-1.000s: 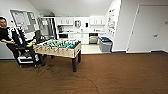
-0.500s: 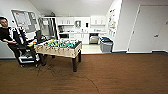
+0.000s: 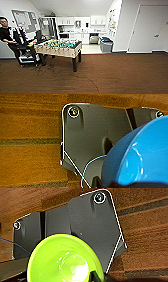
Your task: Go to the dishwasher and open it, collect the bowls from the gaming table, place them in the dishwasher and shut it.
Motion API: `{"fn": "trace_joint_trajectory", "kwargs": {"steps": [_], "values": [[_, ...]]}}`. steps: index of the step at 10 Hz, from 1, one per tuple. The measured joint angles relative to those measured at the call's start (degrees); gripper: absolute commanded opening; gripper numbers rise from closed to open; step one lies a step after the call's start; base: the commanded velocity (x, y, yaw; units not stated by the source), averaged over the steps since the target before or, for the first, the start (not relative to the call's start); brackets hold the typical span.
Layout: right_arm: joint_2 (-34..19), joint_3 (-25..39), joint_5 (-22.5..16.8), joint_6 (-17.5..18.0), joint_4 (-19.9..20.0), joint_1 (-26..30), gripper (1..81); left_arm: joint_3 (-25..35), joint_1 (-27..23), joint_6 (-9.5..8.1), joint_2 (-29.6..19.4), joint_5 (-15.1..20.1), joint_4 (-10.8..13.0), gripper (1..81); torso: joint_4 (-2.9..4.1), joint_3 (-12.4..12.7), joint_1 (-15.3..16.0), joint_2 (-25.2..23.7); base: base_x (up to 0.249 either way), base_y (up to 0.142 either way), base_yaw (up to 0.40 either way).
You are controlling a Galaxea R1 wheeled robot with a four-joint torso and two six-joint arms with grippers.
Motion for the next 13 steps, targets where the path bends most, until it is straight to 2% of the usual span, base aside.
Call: {"fn": "trace_joint_trajectory", "kwargs": {"steps": [3, 13], "values": [[0.16, 0.00, 0.00, 0.00, -0.02, -0.02, 1.0, 0.00, 0.17, 0.00, 0.09, 0.02, 0.00, 1.0, 0.00, 0.00, -0.05, -0.02, 0.053, 0.000, 0.000], [0.18, -0.05, -0.06, -0.02, -0.22, 0.28, 1.0, 0.00, 0.05, 0.00, 0.23, -0.05, -0.02, 1.0, 0.00, 0.02, 0.06, -0.05, 0.118, 0.000, 0.000]]}}
